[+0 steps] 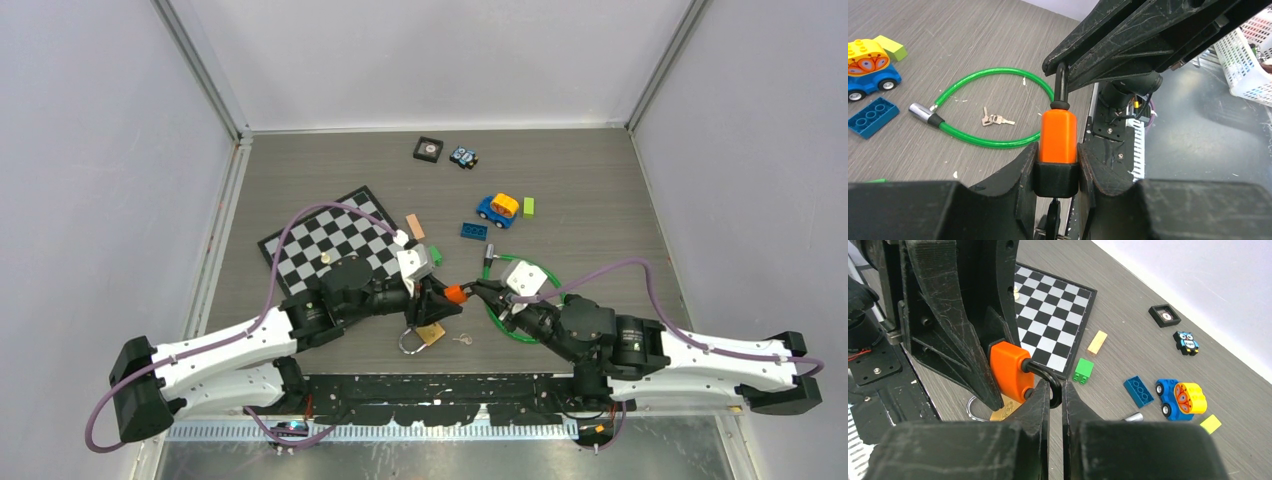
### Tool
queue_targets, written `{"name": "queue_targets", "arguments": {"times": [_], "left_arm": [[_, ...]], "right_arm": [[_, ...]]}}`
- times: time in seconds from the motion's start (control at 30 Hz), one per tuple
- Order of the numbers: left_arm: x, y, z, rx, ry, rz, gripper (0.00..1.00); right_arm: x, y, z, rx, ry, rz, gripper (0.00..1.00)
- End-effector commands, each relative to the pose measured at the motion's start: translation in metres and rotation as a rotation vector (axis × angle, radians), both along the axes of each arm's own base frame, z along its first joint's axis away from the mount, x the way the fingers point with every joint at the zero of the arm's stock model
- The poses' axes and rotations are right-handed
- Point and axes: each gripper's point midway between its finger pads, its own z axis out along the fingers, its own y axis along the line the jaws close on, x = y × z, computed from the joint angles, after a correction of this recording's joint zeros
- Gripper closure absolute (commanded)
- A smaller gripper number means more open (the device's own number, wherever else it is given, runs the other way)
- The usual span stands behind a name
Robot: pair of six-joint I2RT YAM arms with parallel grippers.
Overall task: Lock with the key
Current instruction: Lock the lock.
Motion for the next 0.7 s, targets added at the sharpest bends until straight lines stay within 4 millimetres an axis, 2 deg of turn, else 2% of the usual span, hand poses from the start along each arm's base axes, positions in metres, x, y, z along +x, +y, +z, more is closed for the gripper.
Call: {"name": "queue_targets", "arguments": {"times": [0.0, 0.27, 0.47, 0.67], "left_arm": [[0.005, -0.008, 0.071, -0.212, -0.114, 0.015, 1.0], [0.012, 0.002, 0.07, -0.208, -0.143, 0.075, 1.0], [0.017, 0.01, 0.068, -0.218, -0.165, 0.12, 1.0], [0.022, 0.006, 0.065, -0.223, -0.173, 0.127, 1.0]], "right_arm": [[-0.019, 0.037, -0.001, 0.113, 0.076, 0.119, 0.99], [-0.027, 0.053, -0.039, 0.093, 0.131, 0.162, 0.99], [-0.041, 0.067, -0.044, 0.134, 0.201, 0.231, 0.99], [-0.056, 0.086, -0.047, 0.168, 0.255, 0.306, 0.99]]}}
